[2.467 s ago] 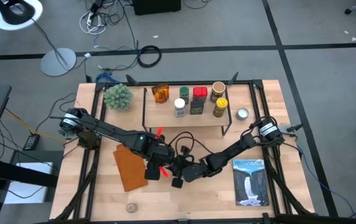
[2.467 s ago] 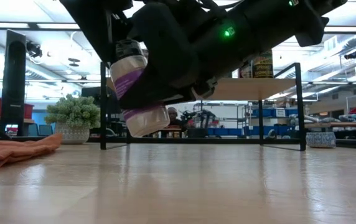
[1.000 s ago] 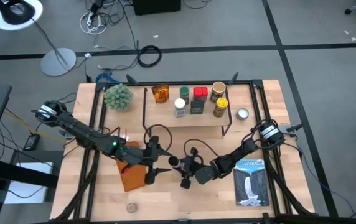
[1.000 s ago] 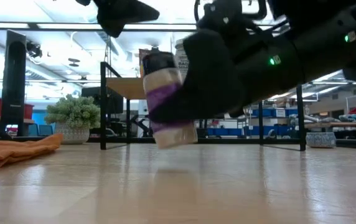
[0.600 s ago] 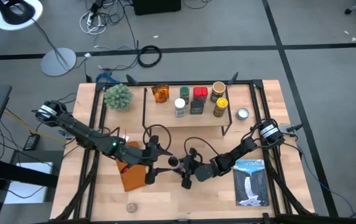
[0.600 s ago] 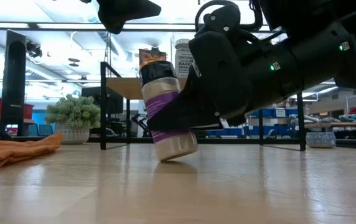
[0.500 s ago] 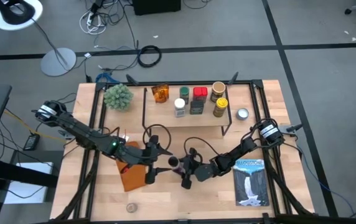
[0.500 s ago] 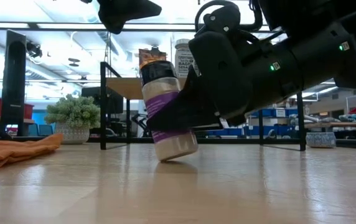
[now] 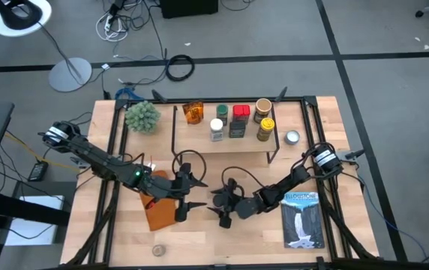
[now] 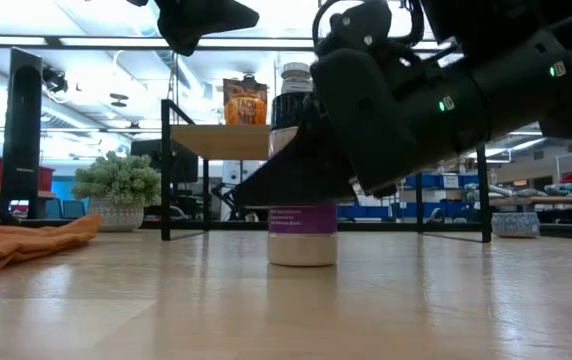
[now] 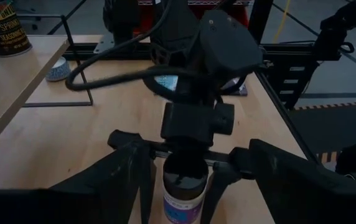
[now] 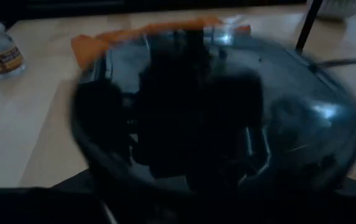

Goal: Shelf spices
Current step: Put the black seasoning bottle on the shelf

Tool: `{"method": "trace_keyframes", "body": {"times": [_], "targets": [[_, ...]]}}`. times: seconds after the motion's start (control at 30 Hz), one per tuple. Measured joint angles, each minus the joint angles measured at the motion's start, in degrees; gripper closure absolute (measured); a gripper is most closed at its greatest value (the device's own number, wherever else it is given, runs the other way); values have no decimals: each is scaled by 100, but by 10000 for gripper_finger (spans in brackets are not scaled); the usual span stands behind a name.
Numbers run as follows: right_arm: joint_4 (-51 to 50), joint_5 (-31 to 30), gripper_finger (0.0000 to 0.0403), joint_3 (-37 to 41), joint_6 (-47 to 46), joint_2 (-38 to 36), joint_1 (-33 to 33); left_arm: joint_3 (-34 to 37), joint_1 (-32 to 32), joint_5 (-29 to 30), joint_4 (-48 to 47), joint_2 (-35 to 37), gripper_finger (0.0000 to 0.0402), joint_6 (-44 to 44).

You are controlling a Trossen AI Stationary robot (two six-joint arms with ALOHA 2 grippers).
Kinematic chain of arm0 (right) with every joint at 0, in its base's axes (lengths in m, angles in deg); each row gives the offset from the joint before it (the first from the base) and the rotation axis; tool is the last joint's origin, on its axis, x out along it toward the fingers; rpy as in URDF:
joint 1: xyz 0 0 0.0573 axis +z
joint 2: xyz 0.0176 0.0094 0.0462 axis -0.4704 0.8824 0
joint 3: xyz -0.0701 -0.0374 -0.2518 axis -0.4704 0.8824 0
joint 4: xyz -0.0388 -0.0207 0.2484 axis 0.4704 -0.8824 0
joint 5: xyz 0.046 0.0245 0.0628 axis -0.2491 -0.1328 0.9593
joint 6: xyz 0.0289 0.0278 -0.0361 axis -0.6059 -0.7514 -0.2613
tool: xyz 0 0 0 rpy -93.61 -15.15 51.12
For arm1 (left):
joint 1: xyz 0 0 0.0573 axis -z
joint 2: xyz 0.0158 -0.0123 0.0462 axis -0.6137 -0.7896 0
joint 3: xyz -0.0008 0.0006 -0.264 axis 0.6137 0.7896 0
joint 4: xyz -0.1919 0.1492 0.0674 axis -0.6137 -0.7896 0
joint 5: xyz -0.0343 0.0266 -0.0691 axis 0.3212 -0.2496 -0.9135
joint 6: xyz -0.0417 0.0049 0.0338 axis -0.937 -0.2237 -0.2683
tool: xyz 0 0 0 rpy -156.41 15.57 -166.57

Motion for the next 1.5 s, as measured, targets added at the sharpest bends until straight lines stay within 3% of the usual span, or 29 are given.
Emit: {"method": "trace_keyframes", "body": {"times": [0.23,0.8,0.97,1.23,1.5], "targets": [[-249,-53,110,-2,319,-445,0,0,0,0,-23,0,108,-7],[-2970,-60,120,-2,-152,-2408,197,0,2,37,-111,-4,108,-4],[-3974,-53,126,-4,-862,-2838,330,0,-2,38,-99,-4,108,13],[-5936,-26,145,-4,-2998,-3183,862,0,-7,64,-25,-4,108,15],[-6120,-38,165,83,-4033,-2817,1401,0,-13,195,-29,-7,108,-11]]}}
